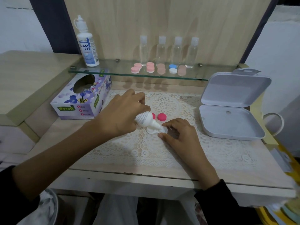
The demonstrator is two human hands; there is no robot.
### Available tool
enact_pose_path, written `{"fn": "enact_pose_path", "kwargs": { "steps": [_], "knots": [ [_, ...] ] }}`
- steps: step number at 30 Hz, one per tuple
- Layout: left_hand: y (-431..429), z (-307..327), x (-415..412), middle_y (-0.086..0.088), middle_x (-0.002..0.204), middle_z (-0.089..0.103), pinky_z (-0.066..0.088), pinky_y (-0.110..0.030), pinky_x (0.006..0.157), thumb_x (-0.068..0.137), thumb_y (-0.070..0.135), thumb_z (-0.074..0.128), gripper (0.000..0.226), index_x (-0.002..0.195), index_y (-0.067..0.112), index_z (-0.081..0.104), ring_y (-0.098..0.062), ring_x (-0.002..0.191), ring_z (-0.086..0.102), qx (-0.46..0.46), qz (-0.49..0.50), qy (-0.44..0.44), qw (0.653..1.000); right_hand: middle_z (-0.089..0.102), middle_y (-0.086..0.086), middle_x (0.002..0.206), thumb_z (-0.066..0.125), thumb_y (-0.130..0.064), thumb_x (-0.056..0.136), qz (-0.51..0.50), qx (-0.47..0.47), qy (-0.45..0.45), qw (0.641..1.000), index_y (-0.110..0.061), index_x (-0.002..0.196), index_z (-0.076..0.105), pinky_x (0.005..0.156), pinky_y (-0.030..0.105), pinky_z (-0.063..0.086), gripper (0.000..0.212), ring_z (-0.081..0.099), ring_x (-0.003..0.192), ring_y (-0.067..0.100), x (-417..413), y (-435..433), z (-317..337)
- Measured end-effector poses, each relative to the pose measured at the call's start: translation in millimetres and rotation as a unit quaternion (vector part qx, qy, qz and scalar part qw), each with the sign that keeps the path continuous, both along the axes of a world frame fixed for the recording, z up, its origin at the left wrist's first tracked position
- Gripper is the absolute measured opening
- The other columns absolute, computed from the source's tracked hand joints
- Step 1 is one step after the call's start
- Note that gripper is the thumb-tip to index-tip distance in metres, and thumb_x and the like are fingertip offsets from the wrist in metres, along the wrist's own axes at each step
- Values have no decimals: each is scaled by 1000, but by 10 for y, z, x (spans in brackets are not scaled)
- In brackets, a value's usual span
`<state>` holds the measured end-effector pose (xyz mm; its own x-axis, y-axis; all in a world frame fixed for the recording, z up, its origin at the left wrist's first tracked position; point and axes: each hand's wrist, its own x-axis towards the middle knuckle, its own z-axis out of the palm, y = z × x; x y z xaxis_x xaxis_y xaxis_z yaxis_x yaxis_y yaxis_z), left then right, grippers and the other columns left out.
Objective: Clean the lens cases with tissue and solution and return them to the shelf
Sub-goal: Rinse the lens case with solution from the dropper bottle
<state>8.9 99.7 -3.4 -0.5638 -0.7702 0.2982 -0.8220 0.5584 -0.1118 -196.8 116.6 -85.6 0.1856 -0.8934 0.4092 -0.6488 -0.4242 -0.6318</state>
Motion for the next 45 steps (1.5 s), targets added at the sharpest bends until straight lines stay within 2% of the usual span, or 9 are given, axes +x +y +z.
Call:
{"fn": "enact_pose_path", "kwargs": {
  "steps": [6, 14, 34, 39, 41, 45],
  "knots": [
    [-32, 43, -78, -2, 92, 55, 33, -32, 55, 64, 14, 77, 37, 101, 18, 71, -24, 87, 46, -24, -7, -32, 999, 62, -5, 93, 76, -25, 80, 1, 2, 8, 1000, -17, 99, 71, 73, 13, 32, 21, 50, 89, 11, -4, 6, 1],
    [-33, 58, -97, 0, 88, 53, 29, -31, 55, 66, 18, 77, 33, 98, 19, 72, -22, 86, 45, -24, -3, -33, 999, 61, -5, 92, 75, -25, 80, -2, 0, 12, 1000, -15, 99, 71, 73, 12, 32, 22, 49, 90, 11, -8, -5, -11],
    [-62, 17, -63, 0, 83, 52, 37, -31, 53, 63, 20, 80, 30, 92, 19, 73, -22, 82, 46, -23, -5, -18, 1000, 61, -4, 92, 76, -25, 80, 0, 0, 4, 1000, -16, 98, 71, 72, 14, 33, 21, 50, 89, 11, 1, -6, -5],
    [-19, -71, 22, 1, 95, 51, 45, -37, 65, 72, 28, 77, 42, 112, 23, 67, -15, 89, 38, 38, 28, 24, 999, 62, -5, 92, 76, -24, 80, 2, 1, -8, 1000, -16, 98, 71, 75, 21, 38, 21, 51, 89, 12, 4, -4, -5],
    [-19, -134, 64, 6, 94, 44, 41, -35, 66, 71, 30, 78, 48, 117, 25, 64, -12, 88, 35, 58, 37, 54, 996, 62, -5, 93, 76, -25, 80, 2, 0, -9, 1000, -16, 99, 71, 76, 22, 39, 22, 52, 90, 12, 2, -6, -9],
    [-28, -297, 163, 7, 99, 49, 39, -33, 74, 66, 30, 83, 57, 118, 26, 62, -13, 94, 44, 79, 74, 147, 983, 62, -6, 92, 76, -24, 80, 3, 4, -19, 1000, -17, 97, 71, 75, 23, 39, 19, 52, 90, 12, 0, 0, -10]
  ]
}}
